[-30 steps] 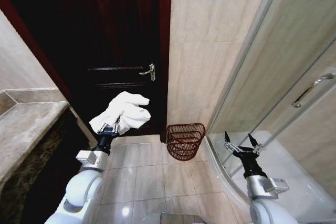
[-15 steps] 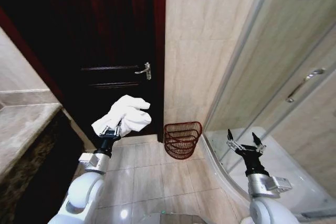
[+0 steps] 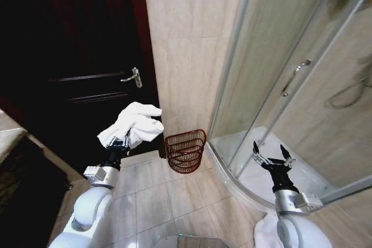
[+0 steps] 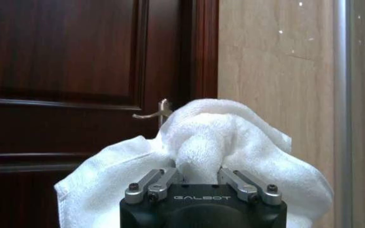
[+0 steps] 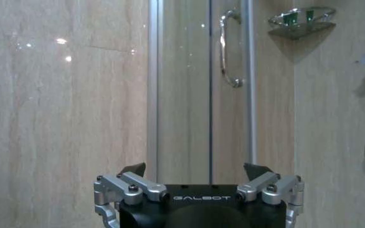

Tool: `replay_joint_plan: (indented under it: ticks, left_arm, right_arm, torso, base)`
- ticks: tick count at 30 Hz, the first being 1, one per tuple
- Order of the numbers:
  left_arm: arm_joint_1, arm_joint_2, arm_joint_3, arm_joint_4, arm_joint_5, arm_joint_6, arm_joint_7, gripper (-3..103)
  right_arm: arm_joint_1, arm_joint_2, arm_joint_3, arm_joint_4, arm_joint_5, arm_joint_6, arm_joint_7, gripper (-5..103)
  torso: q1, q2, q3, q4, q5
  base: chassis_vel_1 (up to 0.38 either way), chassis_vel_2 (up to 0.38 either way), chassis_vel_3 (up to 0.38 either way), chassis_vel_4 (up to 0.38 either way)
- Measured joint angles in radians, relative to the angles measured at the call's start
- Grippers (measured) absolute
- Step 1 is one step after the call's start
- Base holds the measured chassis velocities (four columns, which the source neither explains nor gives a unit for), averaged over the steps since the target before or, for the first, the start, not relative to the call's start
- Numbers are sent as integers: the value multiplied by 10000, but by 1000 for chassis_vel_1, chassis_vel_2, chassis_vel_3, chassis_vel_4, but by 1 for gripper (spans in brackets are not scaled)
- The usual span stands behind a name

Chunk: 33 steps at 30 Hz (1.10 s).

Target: Discard the used towel into the hamper.

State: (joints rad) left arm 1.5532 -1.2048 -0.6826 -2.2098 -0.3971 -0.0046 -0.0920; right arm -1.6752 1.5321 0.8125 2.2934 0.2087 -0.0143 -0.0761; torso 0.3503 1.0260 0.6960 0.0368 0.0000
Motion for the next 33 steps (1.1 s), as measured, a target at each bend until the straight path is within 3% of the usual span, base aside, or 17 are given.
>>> replay_joint_plan:
  ticks: [18,33]
  left_arm:
    - [42,-55,-62,97,-212,-191,-74,19]
    - [-21,111,-270,276,-297,-200,-70,19]
  right_arm:
    - [50,104,-144,-452,-187,24,-104,100]
    - [-100,97,138,-587,453,24,-43,100]
  torso:
    - [-354,-778,-423,-3,0]
    - [-712,-1583,-869,-5,-1]
  base:
    - [0,0,0,0]
    - [0,0,0,0]
